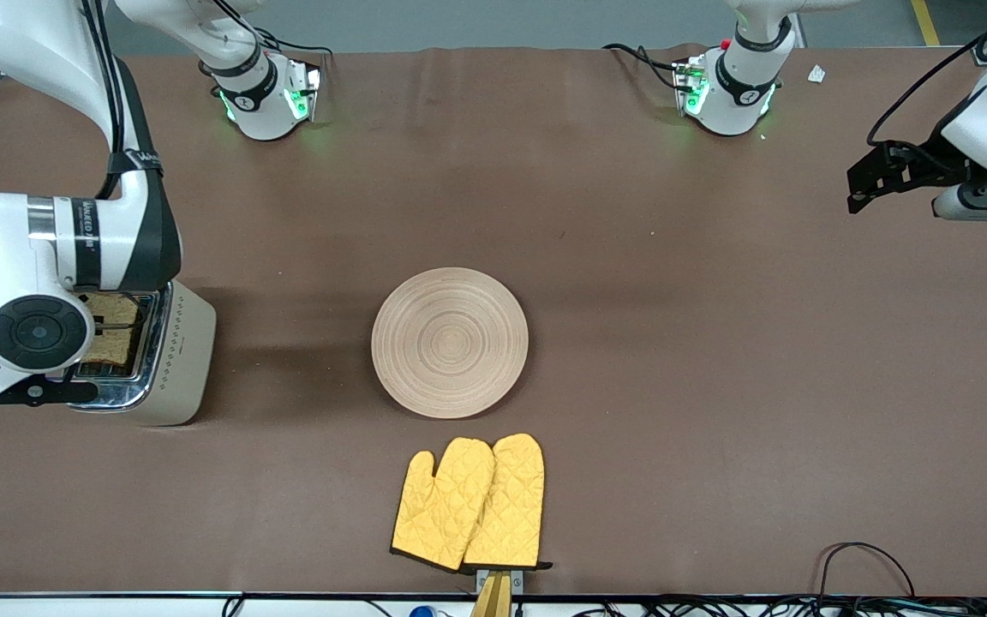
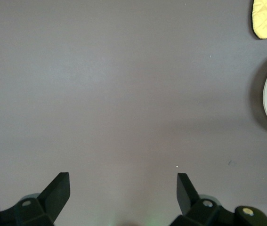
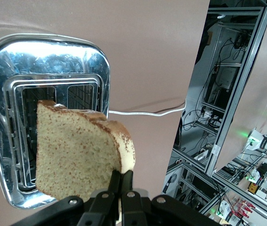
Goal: Move plate and put bread in toaster
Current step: 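Lower the bread into the toaster slot with the right gripper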
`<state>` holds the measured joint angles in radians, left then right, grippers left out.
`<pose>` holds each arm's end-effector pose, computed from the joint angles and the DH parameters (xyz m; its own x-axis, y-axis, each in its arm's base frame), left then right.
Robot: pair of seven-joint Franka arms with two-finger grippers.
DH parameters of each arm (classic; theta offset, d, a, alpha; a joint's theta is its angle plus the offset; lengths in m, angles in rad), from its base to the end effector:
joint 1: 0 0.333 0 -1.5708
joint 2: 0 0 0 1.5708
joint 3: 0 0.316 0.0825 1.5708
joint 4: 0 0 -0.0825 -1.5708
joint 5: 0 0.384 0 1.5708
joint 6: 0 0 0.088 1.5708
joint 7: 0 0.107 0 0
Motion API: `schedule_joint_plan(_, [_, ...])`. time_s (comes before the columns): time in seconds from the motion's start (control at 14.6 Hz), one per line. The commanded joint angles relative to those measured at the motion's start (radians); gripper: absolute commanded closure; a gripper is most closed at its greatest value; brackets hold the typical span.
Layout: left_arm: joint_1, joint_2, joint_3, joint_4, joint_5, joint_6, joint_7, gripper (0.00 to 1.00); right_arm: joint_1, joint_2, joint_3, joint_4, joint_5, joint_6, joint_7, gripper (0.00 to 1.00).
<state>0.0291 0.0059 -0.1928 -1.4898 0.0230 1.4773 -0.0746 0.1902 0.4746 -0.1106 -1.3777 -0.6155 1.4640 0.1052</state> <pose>0.5402 -0.0862 0.6511 0.9961 -0.0869 -0.0166 -0.0872 -0.9959 -0.0231 0.6590 -0.0011 0.4419 0.9543 -0.0746 -0.2895 0.1310 -0.7660 0.6294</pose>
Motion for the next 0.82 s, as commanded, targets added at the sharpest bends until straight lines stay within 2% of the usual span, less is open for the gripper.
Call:
schedule_joint_plan(0.0, [0.006,-0.018,-0.005,-0.036,-0.011,0.026,-0.004,0.0,0.003,-0.014,0.008,-0.021,-0.032,0.015,0.007,1.0])
schedule_joint_plan(0.27, [0.006,-0.017,-0.005,-0.038,-0.012,0.038,-0.004,0.0,0.04,0.013,0.009,-0.021,-0.055,0.036,0.089,1.0])
schedule_joint_plan(0.76, [0.008,-0.014,-0.007,-0.038,-0.012,0.046,-0.004,0.0,0.025,0.032,0.011,-0.052,-0.053,0.122,0.093,1.0])
